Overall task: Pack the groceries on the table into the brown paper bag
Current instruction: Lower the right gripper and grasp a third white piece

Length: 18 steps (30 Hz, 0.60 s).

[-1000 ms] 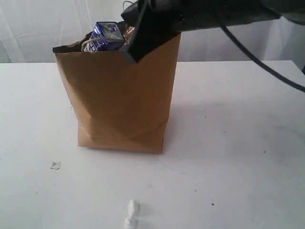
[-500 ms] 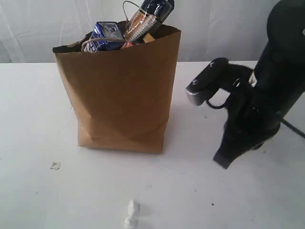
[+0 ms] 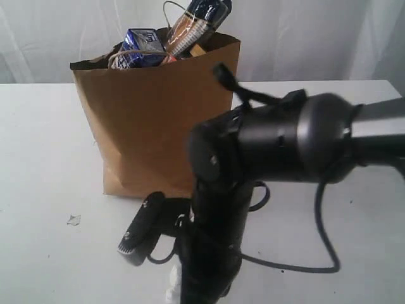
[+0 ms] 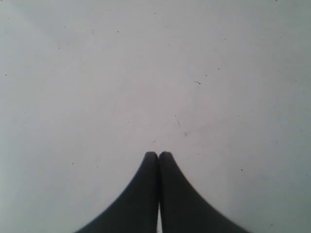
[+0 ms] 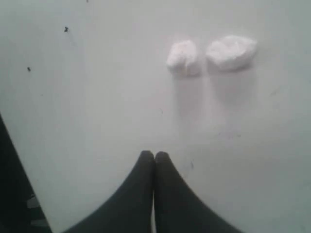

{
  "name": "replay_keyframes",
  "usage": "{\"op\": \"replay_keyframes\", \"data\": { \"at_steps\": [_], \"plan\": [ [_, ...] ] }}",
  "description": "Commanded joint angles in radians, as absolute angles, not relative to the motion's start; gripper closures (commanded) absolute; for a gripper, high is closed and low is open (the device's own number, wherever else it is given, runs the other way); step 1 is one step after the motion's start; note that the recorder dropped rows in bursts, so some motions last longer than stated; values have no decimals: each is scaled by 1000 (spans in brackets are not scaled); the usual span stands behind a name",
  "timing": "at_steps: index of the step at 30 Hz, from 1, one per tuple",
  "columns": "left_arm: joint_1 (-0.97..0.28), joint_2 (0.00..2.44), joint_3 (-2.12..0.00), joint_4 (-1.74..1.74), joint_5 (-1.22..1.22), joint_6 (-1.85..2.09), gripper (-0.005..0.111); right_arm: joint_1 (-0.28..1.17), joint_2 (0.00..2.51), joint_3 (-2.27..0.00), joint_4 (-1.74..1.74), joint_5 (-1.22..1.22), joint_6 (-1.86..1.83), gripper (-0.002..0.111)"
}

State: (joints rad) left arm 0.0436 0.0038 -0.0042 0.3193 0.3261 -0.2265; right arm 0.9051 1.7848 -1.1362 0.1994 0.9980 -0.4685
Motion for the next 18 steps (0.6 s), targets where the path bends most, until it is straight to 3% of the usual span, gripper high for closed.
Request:
{"op": "replay_keyframes", "data": {
  "at_steps": [1, 7, 13, 18],
  "plan": [
    [35, 0, 0, 317, 329, -230, 107, 948, 1822, -1185, 121, 953, -310, 108],
    [35, 0, 0, 317, 329, -230, 107, 948, 1826, -1213, 118, 840, -253, 106],
    [35, 0, 0, 317, 329, -230, 107, 948, 1852, -1214, 100, 756, -305, 77],
    [35, 0, 0, 317, 329, -230, 107, 948, 1876, -1214, 97, 684, -67, 71]
  ]
}}
